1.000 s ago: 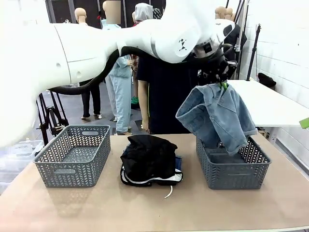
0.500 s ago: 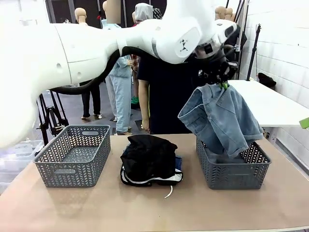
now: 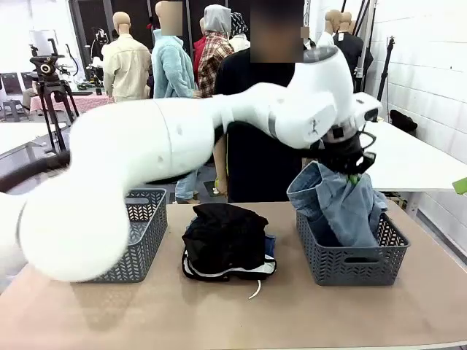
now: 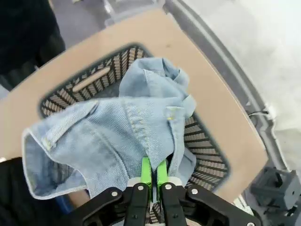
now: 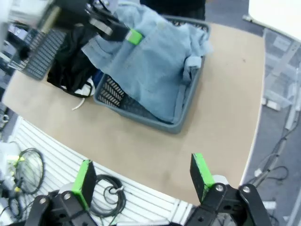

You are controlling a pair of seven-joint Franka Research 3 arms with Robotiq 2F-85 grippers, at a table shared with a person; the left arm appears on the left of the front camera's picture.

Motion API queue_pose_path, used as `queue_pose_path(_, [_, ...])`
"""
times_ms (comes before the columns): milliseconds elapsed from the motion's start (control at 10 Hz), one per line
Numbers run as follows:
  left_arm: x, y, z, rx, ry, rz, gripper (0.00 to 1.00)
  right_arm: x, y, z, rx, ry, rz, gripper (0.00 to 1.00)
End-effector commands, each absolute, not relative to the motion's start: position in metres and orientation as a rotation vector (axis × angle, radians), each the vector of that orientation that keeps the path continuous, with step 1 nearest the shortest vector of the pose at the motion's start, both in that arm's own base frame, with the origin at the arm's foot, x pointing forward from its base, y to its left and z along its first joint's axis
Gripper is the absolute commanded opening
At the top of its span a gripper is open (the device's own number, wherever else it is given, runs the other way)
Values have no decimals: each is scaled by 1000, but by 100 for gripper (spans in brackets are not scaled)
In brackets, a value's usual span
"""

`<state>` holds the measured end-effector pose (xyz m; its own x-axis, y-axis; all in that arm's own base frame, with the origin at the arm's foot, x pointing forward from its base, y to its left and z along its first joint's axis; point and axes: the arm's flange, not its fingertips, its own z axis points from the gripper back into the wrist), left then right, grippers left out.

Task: Sort the tops and bottoms.
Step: Sort the clothes according to human instructions.

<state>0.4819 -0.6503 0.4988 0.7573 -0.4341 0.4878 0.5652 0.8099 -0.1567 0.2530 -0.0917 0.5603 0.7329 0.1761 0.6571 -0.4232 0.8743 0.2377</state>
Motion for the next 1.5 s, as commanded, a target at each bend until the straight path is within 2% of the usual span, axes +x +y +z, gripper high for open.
queue_pose_path(0, [518, -686, 491, -334, -382, -540, 0, 254, -91, 560, 406, -678, 348, 100])
queue_pose_path(500, [515, -685, 437, -357, -261, -568, 0, 254, -91, 560, 406, -678, 348, 100])
queue_pose_path(1000, [520, -679, 425, -353, -186, -511, 0, 254, -91, 560, 406, -678, 348, 100])
queue_pose_path(1100, [520, -679, 426, -347, -188, -495, 3, 254, -91, 560, 406, -678, 348, 100])
queue_pose_path(1400, [515, -680, 441, -318, -237, -516, 62, 254, -91, 560, 406, -678, 348, 100])
